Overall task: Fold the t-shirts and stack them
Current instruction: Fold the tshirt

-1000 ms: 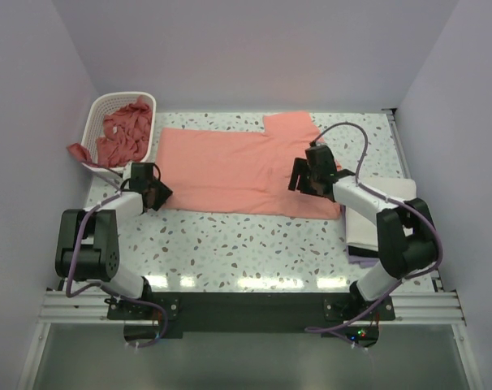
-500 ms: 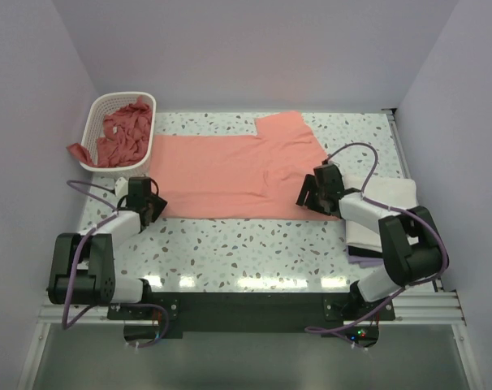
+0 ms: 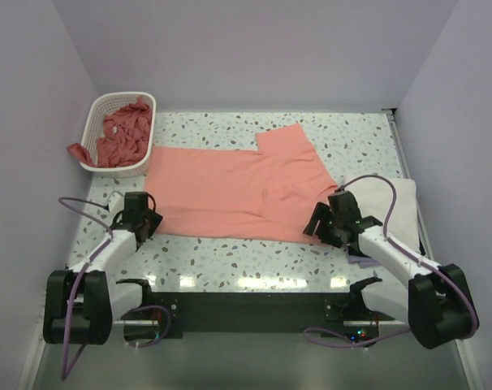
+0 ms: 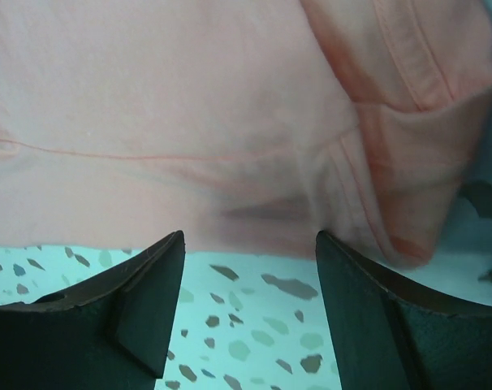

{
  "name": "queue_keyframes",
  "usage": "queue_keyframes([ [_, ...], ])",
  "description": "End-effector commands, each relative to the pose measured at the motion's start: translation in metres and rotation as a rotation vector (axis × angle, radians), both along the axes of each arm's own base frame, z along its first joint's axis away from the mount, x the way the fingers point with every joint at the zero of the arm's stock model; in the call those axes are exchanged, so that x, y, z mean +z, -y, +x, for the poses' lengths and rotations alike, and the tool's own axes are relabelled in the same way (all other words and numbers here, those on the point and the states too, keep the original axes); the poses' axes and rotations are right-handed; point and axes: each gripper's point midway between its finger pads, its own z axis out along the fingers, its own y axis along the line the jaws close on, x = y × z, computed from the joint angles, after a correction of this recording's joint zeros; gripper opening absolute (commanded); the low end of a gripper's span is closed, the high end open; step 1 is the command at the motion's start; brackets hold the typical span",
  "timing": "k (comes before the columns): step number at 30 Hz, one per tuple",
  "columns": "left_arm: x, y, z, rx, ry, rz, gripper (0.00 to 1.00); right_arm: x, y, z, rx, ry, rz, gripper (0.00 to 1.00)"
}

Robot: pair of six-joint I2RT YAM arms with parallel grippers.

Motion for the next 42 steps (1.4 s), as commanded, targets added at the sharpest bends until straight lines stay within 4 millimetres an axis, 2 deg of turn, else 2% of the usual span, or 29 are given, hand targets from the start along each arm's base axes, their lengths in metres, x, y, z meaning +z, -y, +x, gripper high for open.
queue_keyframes([
  [1, -0.025, -0.006, -0.046, 0.033, -0.152, 0.014, 0.41, -0.002, 0.007, -0.039, -0.028, -0.093, 0.016, 0.69],
  [2, -0.022, -0.003, -0.045, 0.03, -0.134, -0.002, 0.42, -0.002, 0.008, -0.047, -0.027, -0.11, 0.022, 0.69],
  [4, -0.019, 0.0, -0.047, 0.017, -0.129, -0.018, 0.42, 0.005, 0.008, -0.05, -0.023, -0.095, 0.029, 0.69],
  [7, -0.004, 0.003, -0.042, -0.001, -0.082, -0.029, 0.42, 0.034, 0.011, -0.04, 0.0, -0.013, 0.013, 0.69],
  [8, 0.002, 0.003, -0.039, -0.007, -0.067, -0.022, 0.43, 0.054, 0.009, -0.029, 0.004, 0.047, 0.02, 0.69],
  [10, 0.025, 0.003, -0.022, -0.025, -0.006, -0.013, 0.44, 0.076, 0.004, -0.011, 0.036, 0.131, 0.026, 0.69],
  [11, 0.032, 0.007, -0.015, -0.056, 0.01, -0.017, 0.45, 0.092, -0.002, 0.008, 0.044, 0.19, 0.036, 0.69],
  [12, 0.052, 0.01, 0.002, -0.083, 0.071, -0.021, 0.46, 0.099, -0.004, 0.018, 0.065, 0.222, 0.028, 0.69],
  [13, 0.066, 0.016, 0.016, -0.132, 0.101, -0.03, 0.46, 0.106, -0.01, 0.038, 0.087, 0.251, 0.017, 0.69],
  [14, 0.063, 0.02, 0.015, -0.157, 0.086, -0.036, 0.47, 0.12, -0.011, 0.048, 0.08, 0.3, 0.024, 0.69],
  [15, 0.078, 0.023, 0.027, -0.185, 0.123, -0.039, 0.47, 0.109, -0.012, 0.059, 0.094, 0.266, -0.013, 0.69],
  [16, 0.08, 0.028, 0.031, -0.218, 0.124, -0.047, 0.47, 0.11, -0.013, 0.07, 0.103, 0.272, -0.03, 0.69],
  [17, 0.085, 0.039, 0.033, -0.282, 0.133, -0.066, 0.47, 0.121, -0.015, 0.09, 0.1, 0.324, -0.042, 0.68],
  [18, 0.094, 0.043, 0.037, -0.308, 0.154, -0.07, 0.47, 0.1, -0.013, 0.102, 0.101, 0.267, -0.077, 0.68],
  [20, 0.111, 0.06, 0.04, -0.41, 0.193, -0.097, 0.47, 0.101, -0.02, 0.127, 0.11, 0.287, -0.064, 0.67],
  [21, 0.117, 0.062, 0.039, -0.426, 0.199, -0.098, 0.48, 0.083, -0.015, 0.138, 0.095, 0.246, -0.073, 0.67],
  [23, 0.132, 0.071, 0.038, -0.508, 0.235, -0.099, 0.48, 0.077, -0.018, 0.154, 0.096, 0.234, -0.051, 0.66],
  [24, 0.139, 0.072, 0.037, -0.528, 0.236, -0.094, 0.48, 0.072, -0.017, 0.159, 0.095, 0.222, -0.054, 0.66],
  [25, 0.143, 0.073, 0.035, -0.547, 0.237, -0.086, 0.49, 0.056, -0.013, 0.162, 0.087, 0.186, -0.062, 0.65],
  [28, 0.155, 0.077, 0.03, -0.625, 0.253, -0.052, 0.49, 0.05, -0.011, 0.169, 0.079, 0.174, -0.054, 0.66],
  [32, 0.155, 0.083, 0.023, -0.699, 0.261, -0.044, 0.5, 0.038, -0.009, 0.17, 0.079, 0.154, -0.072, 0.66],
  [39, 0.149, 0.083, 0.019, -0.728, 0.295, -0.013, 0.5, 0.019, -0.011, 0.169, 0.087, 0.125, -0.064, 0.66],
  [42, 0.146, 0.083, 0.019, -0.74, 0.296, -0.009, 0.5, 0.017, -0.012, 0.172, 0.088, 0.142, -0.061, 0.65],
])
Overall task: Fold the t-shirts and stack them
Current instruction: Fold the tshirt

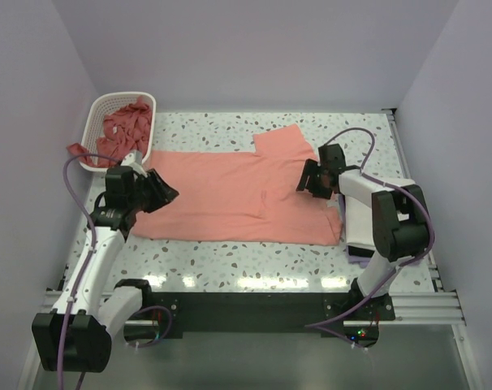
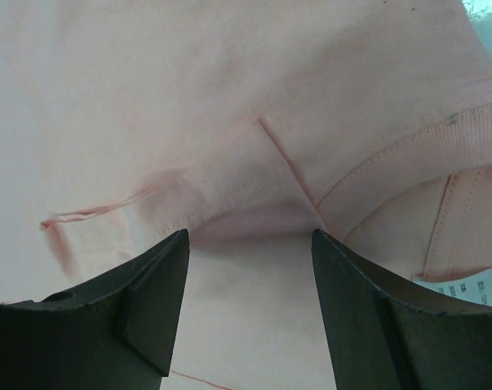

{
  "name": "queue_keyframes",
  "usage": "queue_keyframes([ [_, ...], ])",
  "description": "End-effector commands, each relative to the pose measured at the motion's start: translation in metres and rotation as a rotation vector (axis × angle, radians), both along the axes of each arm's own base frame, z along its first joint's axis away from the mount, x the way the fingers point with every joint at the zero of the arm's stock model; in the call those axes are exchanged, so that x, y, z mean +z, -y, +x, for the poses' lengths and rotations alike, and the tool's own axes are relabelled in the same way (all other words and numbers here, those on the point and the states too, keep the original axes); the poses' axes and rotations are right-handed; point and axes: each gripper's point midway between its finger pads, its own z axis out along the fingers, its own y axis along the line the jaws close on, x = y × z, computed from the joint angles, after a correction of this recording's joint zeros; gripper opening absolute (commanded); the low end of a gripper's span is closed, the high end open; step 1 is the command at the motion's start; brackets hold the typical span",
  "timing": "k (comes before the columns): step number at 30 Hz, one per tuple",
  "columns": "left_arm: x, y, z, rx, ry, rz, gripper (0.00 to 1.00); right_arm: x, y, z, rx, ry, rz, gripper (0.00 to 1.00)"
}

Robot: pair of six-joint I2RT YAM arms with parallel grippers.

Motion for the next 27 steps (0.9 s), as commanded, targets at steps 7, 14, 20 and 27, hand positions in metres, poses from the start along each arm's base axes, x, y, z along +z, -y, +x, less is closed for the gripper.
queue_keyframes([
  [7, 0.0, 0.001, 0.001, -0.052, 0.063, 0.044, 0.51, 0.03, 0.001, 0.028, -0.007, 0.136, -0.017, 0.51],
  [14, -0.007, -0.002, 0.002, -0.046, 0.057, 0.064, 0.51, 0.033, 0.01, 0.043, -0.016, 0.139, -0.091, 0.38],
  [20, -0.016, -0.003, 0.002, -0.046, 0.044, 0.068, 0.51, 0.037, 0.012, 0.058, 0.011, 0.165, -0.158, 0.33],
  [27, -0.025, -0.003, 0.003, -0.05, 0.024, 0.073, 0.51, 0.022, 0.008, 0.058, 0.049, 0.125, -0.189, 0.33],
])
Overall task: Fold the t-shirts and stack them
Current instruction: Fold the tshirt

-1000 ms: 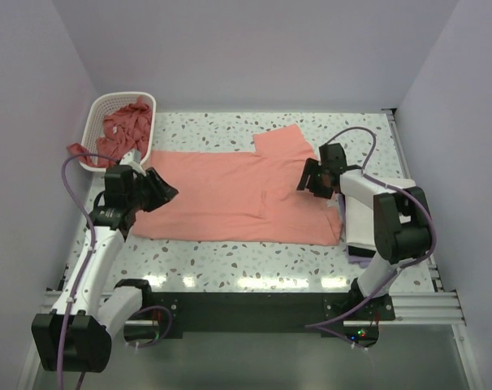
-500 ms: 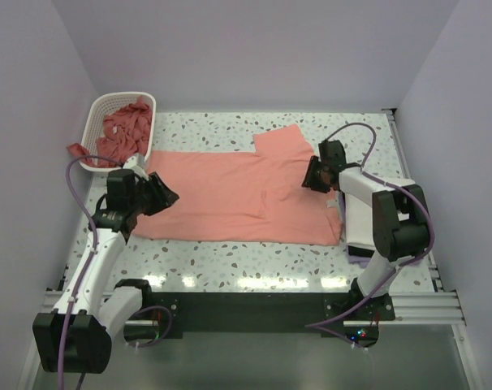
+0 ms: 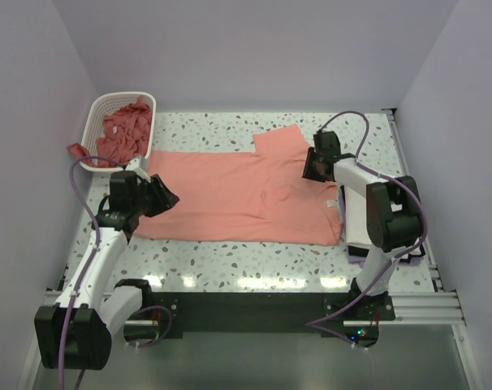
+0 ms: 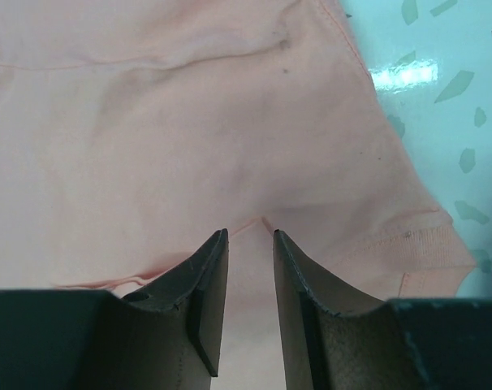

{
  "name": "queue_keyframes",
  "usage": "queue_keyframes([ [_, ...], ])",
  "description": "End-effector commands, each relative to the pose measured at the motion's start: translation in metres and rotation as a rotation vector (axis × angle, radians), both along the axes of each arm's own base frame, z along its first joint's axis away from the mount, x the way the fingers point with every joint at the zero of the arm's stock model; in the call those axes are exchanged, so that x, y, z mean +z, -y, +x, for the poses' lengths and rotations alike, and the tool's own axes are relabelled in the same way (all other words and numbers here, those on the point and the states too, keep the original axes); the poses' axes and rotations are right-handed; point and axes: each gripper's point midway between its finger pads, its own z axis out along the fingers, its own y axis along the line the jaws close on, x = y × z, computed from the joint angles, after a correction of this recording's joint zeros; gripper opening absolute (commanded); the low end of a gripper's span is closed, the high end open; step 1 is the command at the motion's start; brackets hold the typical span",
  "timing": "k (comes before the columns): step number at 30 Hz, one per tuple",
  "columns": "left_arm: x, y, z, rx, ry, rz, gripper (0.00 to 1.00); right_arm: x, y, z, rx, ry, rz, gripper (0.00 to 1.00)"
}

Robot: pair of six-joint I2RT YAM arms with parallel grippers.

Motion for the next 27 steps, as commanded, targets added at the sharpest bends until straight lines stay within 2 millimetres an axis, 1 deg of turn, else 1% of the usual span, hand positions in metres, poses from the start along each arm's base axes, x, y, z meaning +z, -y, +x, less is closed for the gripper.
queue_keyframes([
  [1, 0.003, 0.0, 0.007, -0.018, 0.046, 0.022, 0.51, 0.0, 0.0, 0.006, 0.026, -0.004, -0.054, 0.33],
  [4, 0.002, 0.0, 0.008, -0.02, 0.045, 0.023, 0.51, -0.009, -0.004, 0.003, 0.035, -0.025, -0.065, 0.34],
  [7, 0.002, 0.0, 0.007, -0.022, 0.046, 0.023, 0.51, -0.014, -0.006, 0.001, 0.035, -0.03, -0.068, 0.35],
  [11, 0.001, 0.0, 0.007, -0.022, 0.044, 0.023, 0.51, -0.017, -0.009, -0.001, 0.037, -0.037, -0.075, 0.35],
  [15, 0.001, 0.0, 0.007, -0.024, 0.042, 0.021, 0.51, -0.015, -0.01, -0.002, 0.033, -0.032, -0.071, 0.35],
  [27, 0.0, 0.001, 0.006, -0.025, 0.039, 0.02, 0.51, -0.02, -0.008, -0.005, 0.024, -0.045, -0.079, 0.26],
])
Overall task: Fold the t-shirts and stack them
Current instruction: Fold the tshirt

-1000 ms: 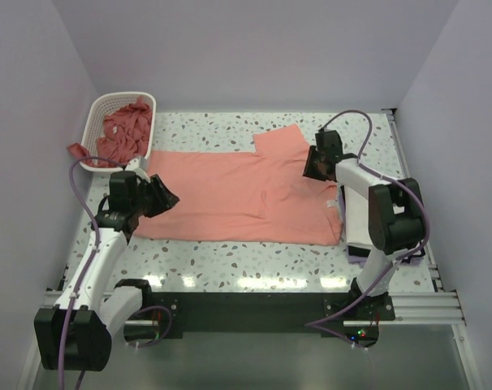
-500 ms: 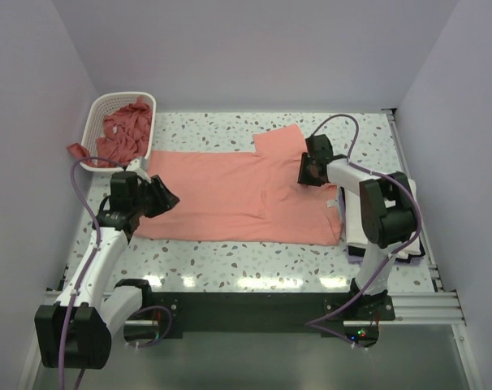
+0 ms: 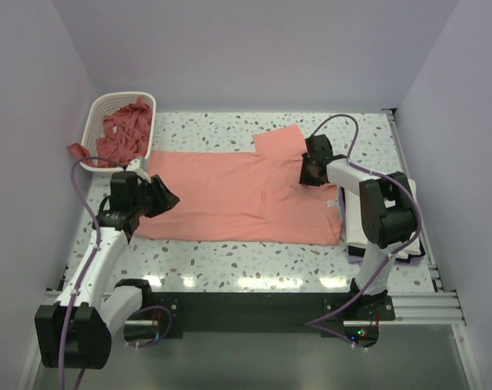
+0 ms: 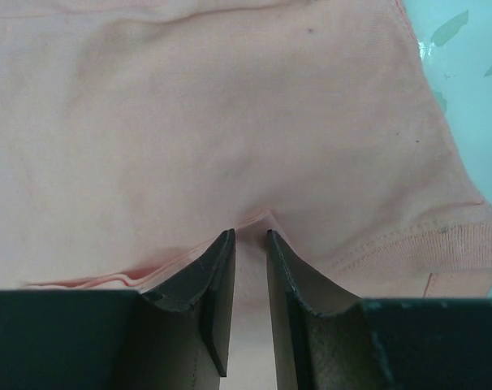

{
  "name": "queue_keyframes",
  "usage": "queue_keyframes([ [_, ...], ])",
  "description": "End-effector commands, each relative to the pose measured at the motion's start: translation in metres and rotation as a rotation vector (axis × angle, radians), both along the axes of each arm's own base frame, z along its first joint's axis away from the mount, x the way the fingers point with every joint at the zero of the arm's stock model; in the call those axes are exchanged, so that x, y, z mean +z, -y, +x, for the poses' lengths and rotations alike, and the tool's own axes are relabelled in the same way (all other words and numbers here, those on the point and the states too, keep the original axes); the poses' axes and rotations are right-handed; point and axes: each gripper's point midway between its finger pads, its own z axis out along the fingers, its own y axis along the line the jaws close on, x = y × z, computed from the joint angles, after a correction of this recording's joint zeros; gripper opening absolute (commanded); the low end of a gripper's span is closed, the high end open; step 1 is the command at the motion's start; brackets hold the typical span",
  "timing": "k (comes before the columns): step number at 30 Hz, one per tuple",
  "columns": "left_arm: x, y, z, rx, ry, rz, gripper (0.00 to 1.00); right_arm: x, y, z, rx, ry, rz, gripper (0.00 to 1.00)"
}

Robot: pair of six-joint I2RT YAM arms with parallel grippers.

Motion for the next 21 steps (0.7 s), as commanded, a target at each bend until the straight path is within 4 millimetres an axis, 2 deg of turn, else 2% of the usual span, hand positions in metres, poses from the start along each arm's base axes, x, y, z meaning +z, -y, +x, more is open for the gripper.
queue_keyframes([
  [1, 0.003, 0.001, 0.005, -0.025, 0.04, 0.017, 0.51, 0.004, 0.002, 0.005, -0.014, 0.024, -0.024, 0.24],
  [7, 0.004, 0.001, 0.006, -0.025, 0.041, 0.014, 0.51, 0.006, 0.004, 0.007, -0.015, 0.027, -0.038, 0.16],
  [10, 0.004, 0.001, 0.006, -0.026, 0.042, 0.016, 0.51, 0.008, 0.009, 0.008, -0.027, 0.029, -0.066, 0.15],
  [15, 0.003, 0.001, 0.006, -0.026, 0.04, 0.016, 0.51, 0.011, 0.017, 0.008, -0.034, 0.04, -0.108, 0.26],
  [21, 0.003, 0.001, 0.006, -0.026, 0.038, 0.016, 0.51, 0.008, 0.01, 0.009, -0.01, 0.038, -0.086, 0.27],
])
